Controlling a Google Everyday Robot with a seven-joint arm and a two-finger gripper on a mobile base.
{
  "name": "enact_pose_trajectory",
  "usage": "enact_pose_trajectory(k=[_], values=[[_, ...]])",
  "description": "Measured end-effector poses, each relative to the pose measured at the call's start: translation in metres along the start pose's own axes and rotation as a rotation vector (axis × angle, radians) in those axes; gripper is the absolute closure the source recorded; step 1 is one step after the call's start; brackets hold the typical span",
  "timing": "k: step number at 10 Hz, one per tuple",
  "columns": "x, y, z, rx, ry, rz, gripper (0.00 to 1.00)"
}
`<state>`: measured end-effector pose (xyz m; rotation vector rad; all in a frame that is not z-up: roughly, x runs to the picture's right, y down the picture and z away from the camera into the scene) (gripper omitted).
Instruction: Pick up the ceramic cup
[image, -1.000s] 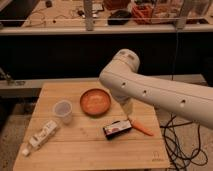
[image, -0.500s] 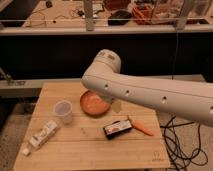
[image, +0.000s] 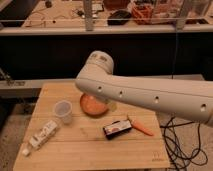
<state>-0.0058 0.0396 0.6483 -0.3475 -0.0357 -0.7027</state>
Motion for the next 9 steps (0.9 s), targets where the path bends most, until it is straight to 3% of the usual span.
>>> enact_pose_trajectory(k=[9], values=[[-0.015, -0.029, 0.018, 0.057, -0.057, -0.102, 0.2]])
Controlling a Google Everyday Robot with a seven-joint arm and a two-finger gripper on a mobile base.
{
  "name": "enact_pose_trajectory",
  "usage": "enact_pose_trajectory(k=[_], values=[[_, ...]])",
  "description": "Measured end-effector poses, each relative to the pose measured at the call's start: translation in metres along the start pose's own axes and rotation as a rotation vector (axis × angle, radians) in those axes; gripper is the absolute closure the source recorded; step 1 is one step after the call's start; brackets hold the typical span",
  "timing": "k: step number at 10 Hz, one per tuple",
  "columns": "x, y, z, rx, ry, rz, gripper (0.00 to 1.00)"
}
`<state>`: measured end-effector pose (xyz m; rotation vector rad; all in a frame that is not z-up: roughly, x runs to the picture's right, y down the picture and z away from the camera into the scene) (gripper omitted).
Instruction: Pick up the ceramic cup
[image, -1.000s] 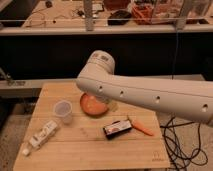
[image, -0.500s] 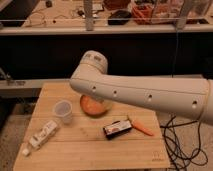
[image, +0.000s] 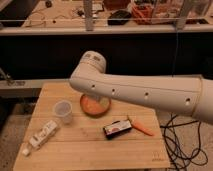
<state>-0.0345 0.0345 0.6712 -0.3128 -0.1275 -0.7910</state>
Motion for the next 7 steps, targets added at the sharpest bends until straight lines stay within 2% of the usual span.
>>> enact_pose_trajectory(k=[3, 7], values=[[-0.009, -0.023, 0.003, 0.028, -0.021, -0.049, 0.2], [-0.015, -0.038, 0.008, 0.057, -0.039, -0.096, 0.2]])
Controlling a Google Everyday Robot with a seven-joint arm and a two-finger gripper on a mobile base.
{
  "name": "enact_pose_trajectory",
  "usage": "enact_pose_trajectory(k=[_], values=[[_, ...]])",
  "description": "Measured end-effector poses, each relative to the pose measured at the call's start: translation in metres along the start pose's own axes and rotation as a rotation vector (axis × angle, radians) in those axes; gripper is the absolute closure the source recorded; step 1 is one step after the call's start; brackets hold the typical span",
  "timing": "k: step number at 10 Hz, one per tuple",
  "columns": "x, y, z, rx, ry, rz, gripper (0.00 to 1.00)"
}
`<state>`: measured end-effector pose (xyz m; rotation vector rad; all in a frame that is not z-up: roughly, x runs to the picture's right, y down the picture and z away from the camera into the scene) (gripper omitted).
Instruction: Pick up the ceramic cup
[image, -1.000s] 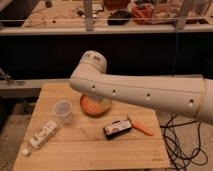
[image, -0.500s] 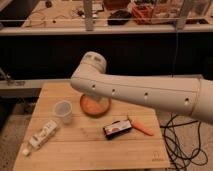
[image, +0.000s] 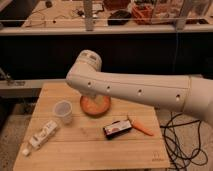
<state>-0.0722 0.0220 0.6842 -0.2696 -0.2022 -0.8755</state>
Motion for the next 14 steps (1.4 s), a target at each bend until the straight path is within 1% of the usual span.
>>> enact_pose_trajectory(k=[3, 5, 7, 14], values=[[-0.001, -0.004, 0.008, 0.008, -0.015, -0.021, 0.2], [-0.009, -0.016, 0.015, 0.023, -0.031, -0.057, 0.2], [-0.012, -0.024, 0.019, 0.031, -0.041, -0.078, 0.2], [-0.023, -0.045, 0.037, 0.057, -0.089, -0.153, 0.2]])
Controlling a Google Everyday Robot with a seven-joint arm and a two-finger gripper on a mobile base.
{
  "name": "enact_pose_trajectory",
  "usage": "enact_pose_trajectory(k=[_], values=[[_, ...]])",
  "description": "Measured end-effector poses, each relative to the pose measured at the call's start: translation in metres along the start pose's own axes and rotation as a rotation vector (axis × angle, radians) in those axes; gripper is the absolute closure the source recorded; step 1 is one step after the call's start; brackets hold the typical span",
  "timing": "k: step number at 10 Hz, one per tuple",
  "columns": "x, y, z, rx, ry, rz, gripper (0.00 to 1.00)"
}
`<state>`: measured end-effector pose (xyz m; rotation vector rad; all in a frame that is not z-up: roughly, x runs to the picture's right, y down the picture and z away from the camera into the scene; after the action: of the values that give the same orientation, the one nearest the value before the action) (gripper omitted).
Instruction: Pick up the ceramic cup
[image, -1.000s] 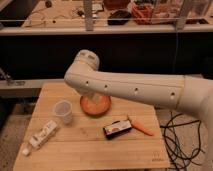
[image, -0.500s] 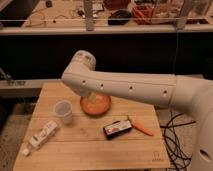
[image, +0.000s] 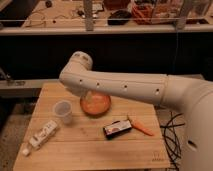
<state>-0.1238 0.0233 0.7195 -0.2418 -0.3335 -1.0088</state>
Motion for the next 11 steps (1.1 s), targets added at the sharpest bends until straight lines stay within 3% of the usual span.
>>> enact_pose_trajectory(k=[5, 11], values=[[-0.012, -0.019, 0.019, 0.017, -0.044, -0.066, 0.2], [-0.021, -0.023, 0.042, 0.021, -0.075, -0.127, 0.2]])
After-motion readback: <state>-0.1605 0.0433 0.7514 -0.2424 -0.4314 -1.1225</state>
